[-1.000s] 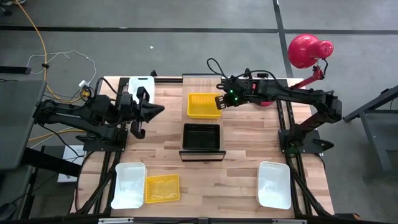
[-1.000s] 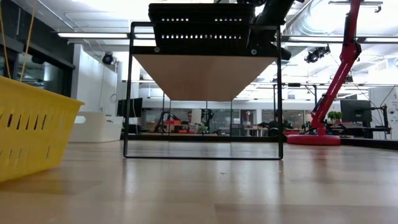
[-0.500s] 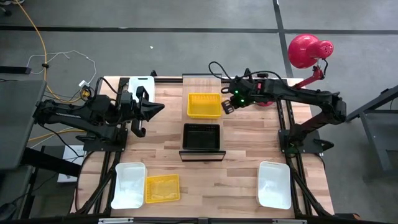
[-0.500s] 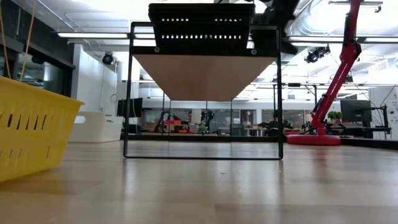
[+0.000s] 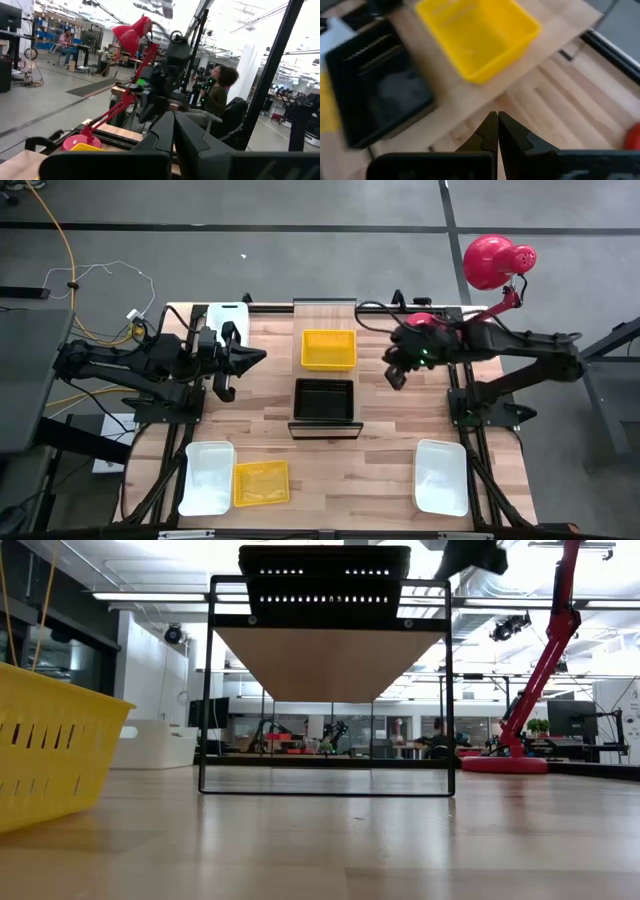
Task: Stack baskets on shelf by color
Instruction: Stack the yellow bin on top of the yellow bins on the shelf
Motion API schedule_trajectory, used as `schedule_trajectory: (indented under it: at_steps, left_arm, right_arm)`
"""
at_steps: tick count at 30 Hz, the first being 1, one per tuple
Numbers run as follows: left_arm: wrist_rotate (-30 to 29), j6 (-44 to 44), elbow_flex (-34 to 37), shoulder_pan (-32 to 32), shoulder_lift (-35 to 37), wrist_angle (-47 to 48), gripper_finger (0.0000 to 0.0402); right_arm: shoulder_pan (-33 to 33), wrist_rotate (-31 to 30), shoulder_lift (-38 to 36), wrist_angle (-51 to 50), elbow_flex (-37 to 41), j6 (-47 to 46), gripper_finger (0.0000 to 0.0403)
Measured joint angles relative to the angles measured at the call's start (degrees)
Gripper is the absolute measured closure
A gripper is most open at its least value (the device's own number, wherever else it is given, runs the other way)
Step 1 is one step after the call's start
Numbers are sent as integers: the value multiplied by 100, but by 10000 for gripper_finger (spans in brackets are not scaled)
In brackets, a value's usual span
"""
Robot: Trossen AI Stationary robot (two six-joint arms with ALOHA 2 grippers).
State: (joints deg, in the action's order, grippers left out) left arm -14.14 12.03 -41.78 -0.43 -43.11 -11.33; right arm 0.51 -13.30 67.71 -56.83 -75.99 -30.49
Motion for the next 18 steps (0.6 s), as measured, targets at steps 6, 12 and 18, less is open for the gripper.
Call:
schedule_trajectory:
  at_steps: [6,12,18]
  left_arm:
    - [0,-4,0,4,0,0,402]
    - [1,118,0,2,0,0,401]
    - [-1,343,-162,-348,-219,-22,402]
  right_arm:
    - [-756,-204,-65,95,0,-435,403]
    - [-1395,-327,-60,93,-1,-594,403]
    - [-1811,-661,-60,-44,-1,-889,403]
